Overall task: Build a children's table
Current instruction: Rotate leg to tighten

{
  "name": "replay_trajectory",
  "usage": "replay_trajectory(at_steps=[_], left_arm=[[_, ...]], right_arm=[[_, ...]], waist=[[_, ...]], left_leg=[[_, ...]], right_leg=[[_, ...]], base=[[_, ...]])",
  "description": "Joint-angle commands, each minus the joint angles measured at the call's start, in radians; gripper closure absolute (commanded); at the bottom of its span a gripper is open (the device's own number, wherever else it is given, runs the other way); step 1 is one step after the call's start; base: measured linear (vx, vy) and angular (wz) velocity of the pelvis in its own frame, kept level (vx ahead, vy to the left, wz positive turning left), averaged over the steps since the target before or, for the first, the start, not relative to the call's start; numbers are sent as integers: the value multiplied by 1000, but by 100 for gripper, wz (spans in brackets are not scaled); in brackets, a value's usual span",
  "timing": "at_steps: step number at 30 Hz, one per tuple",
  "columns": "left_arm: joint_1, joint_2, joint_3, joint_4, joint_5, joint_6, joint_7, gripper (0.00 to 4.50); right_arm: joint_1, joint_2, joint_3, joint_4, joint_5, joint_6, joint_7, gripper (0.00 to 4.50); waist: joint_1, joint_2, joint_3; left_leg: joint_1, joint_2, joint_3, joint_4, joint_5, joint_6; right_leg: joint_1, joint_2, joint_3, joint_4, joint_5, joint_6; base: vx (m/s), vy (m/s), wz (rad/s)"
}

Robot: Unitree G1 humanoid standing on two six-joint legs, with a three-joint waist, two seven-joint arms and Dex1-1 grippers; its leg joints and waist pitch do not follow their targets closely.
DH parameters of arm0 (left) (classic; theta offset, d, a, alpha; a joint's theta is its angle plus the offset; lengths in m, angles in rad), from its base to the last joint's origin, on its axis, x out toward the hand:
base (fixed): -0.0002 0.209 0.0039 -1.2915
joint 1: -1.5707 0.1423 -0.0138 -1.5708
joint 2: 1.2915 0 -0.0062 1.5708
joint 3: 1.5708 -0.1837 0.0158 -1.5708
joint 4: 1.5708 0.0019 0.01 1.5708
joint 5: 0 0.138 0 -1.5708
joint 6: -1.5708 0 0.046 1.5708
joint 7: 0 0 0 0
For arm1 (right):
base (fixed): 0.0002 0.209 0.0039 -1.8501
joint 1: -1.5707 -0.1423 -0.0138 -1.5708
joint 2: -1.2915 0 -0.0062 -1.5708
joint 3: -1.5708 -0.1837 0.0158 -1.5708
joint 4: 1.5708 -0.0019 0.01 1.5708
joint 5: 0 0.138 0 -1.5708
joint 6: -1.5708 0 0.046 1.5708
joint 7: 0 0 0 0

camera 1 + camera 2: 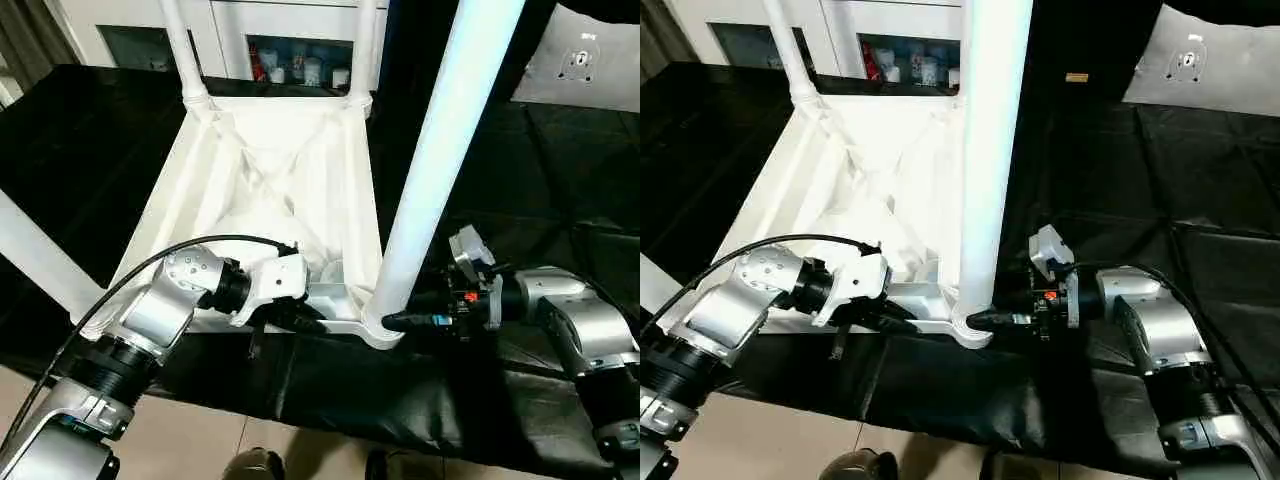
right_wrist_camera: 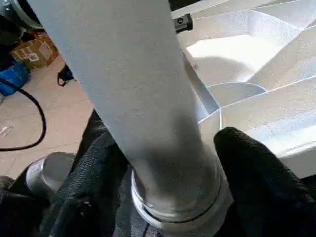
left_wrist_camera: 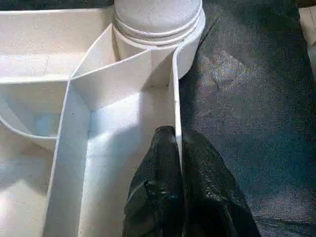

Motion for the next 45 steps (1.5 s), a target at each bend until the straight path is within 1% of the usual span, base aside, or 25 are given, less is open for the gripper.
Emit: replay_trajectory(at_steps=[1,3,10,11,12,14,16,17,19,20,21,22,23,24,25,27,28,29,31,36,37,39,41,42,45], left_arm=[[-1,-5,-46,-64,-25,-12,-71,450],[2,-3,-46,-67,-25,-9,-72,450],[0,-24,-30,-56,-13,59,-8,450],[-9,-57,-17,-36,-1,92,58,450],[-9,-57,-17,-36,-1,92,58,450],[-23,-100,5,-9,5,121,135,450],[-42,-155,32,15,2,161,219,450],[-58,-194,50,32,-1,194,276,450],[-77,-229,59,52,10,219,331,450],[-99,-263,69,78,21,245,387,450],[-116,-289,76,99,29,262,430,450],[-144,-328,91,132,41,281,500,450],[-163,-355,104,156,44,280,537,450],[-179,-374,112,176,48,274,566,450],[-181,-377,113,179,48,273,570,450],[-199,-397,122,209,60,252,599,450],[-198,-400,122,208,65,253,601,450],[-194,-399,117,200,69,251,596,450],[-183,-390,108,188,73,250,585,450],[-162,-354,98,183,82,231,561,450],[-152,-341,97,175,80,225,545,450],[-143,-333,97,166,79,223,534,450],[-124,-315,96,147,79,216,519,450],[-120,-313,95,144,78,216,516,450],[-100,-297,89,130,72,202,491,450]], right_arm=[[-24,5,-7,12,9,8,-15,173],[-24,8,-2,10,16,16,-5,199],[24,27,7,-72,50,69,-18,233],[58,45,20,-121,31,82,-80,235],[58,45,20,-121,31,82,-80,236],[77,82,31,-140,-30,68,-199,240],[79,160,9,-149,-62,103,-365,242],[75,217,-10,-155,-67,149,-469,244],[71,271,-25,-158,-84,185,-577,246],[66,312,-28,-158,-110,198,-658,247],[60,346,-34,-156,-126,212,-726,247],[49,398,-45,-149,-147,235,-825,248],[36,437,-51,-137,-172,240,-899,249],[24,473,-61,-123,-188,246,-962,249],[22,478,-63,-120,-190,247,-970,249],[18,526,-72,-120,-180,239,-1004,249],[22,537,-76,-127,-167,237,-1000,195],[31,536,-71,-137,-167,231,-994,195],[50,510,-50,-155,-186,207,-973,174],[88,422,-22,-179,-230,127,-913,127],[99,396,-46,-184,-215,111,-890,116],[106,379,-65,-189,-204,96,-871,106],[123,338,-95,-200,-182,42,-811,87],[126,329,-98,-201,-181,33,-800,77],[140,266,-102,-200,-170,-8,-722,46]], waist=[[-3,-20,-84],[-3,-19,-84],[-5,-20,-82],[-6,-17,-81],[-4,-18,-79],[-11,-20,-73],[-16,-18,-70],[-29,-17,-68],[-44,-21,-66],[-51,-16,-69],[-59,-14,-65],[-63,-13,-66],[-67,-13,-70],[-68,-15,-70],[-72,-11,-69],[-71,-10,-77],[-71,-10,-77],[-69,-8,-80],[-66,-6,-84],[-56,-7,-84],[-54,-15,-87],[-48,-13,-89],[-48,-13,-91],[-48,-14,-94],[-49,-17,-93]], left_leg=[[7,63,-16,-62,-41,140],[9,63,-16,-62,-42,137],[8,62,-16,-62,-37,138],[9,63,-15,-64,-42,134],[12,64,-15,-64,-45,131],[11,58,-16,-69,-84,103],[14,55,-16,-72,-123,80],[13,50,-21,-74,-150,50],[8,46,-27,-78,-165,37],[14,45,-26,-74,-171,38],[10,44,-24,-75,-167,37],[15,41,-25,-73,-179,33],[17,39,-25,-71,-173,34],[14,38,-25,-72,-165,38],[12,38,-24,-72,-163,41],[12,41,-26,-72,-139,53],[9,42,-25,-72,-133,60],[9,47,-25,-72,-114,74],[7,48,-24,-71,-97,88],[8,48,-21,-69,-106,92],[8,49,-19,-69,-101,93],[6,51,-20,-68,-80,105],[3,52,-21,-66,-63,117],[2,52,-21,-64,-57,122],[-2,51,-20,-62,-54,140]], right_leg=[[65,-87,53,-61,-212,-248],[64,-86,53,-62,-219,-245],[64,-86,54,-61,-218,-243],[62,-86,55,-63,-229,-238],[60,-85,55,-67,-236,-232],[60,-85,53,-76,-300,-218],[59,-86,52,-85,-374,-199],[64,-87,50,-92,-444,-171],[66,-86,45,-97,-495,-142],[62,-88,47,-102,-510,-133],[60,-84,49,-103,-505,-133],[56,-83,45,-107,-525,-127],[56,-84,46,-110,-523,-124],[58,-84,47,-109,-511,-125],[54,-81,47,-109,-498,-127],[61,-84,49,-102,-430,-143],[61,-83,51,-101,-401,-151],[65,-83,51,-90,-318,-181],[70,-85,52,-83,-258,-206],[72,-86,53,-86,-281,-203],[73,-86,53,-86,-276,-203],[76,-89,54,-80,-244,-212],[78,-88,54,-75,-205,-224],[81,-90,54,-73,-190,-227],[81,-89,52,-72,-186,-234]], base=[[0,0,0],[0,0,0],[0,0,0],[0,0,0],[0,0,0],[0,0,0],[0,0,0],[0,0,0],[0,0,0],[0,0,0],[0,0,0],[0,0,0],[0,0,0],[0,0,0],[0,0,0],[0,0,0],[0,0,0],[0,0,0],[0,0,0],[0,0,0],[0,0,0],[0,0,0],[0,0,0],[0,0,0],[0,0,0]])
